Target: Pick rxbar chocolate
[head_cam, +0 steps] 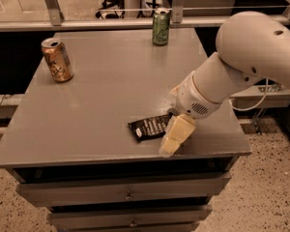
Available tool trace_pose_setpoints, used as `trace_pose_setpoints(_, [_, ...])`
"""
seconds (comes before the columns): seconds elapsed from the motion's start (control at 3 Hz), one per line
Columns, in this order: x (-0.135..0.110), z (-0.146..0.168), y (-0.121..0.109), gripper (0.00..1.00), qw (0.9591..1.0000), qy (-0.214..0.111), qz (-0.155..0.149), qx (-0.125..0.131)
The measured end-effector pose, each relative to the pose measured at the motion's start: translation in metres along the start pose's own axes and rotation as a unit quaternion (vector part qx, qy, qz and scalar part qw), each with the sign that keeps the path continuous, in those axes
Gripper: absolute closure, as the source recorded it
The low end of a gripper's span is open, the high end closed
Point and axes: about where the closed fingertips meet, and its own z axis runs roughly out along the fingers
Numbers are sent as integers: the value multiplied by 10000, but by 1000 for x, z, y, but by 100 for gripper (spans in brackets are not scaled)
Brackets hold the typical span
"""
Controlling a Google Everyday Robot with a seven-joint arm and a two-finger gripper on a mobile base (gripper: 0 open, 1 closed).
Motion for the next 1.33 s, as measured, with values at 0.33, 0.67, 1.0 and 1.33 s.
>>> trace_pose_setpoints(0.33, [0, 2, -5, 22, 9999, -29, 81, 60])
trace_pose_setpoints(0.67, [0, 1, -9, 44, 9999, -39, 107, 97])
trace_pose_setpoints(1.0, [-5, -12, -22, 75, 9997, -35, 71, 236])
trace_pose_setpoints(1.33, [-11, -25, -32, 98, 9993, -53, 8, 363])
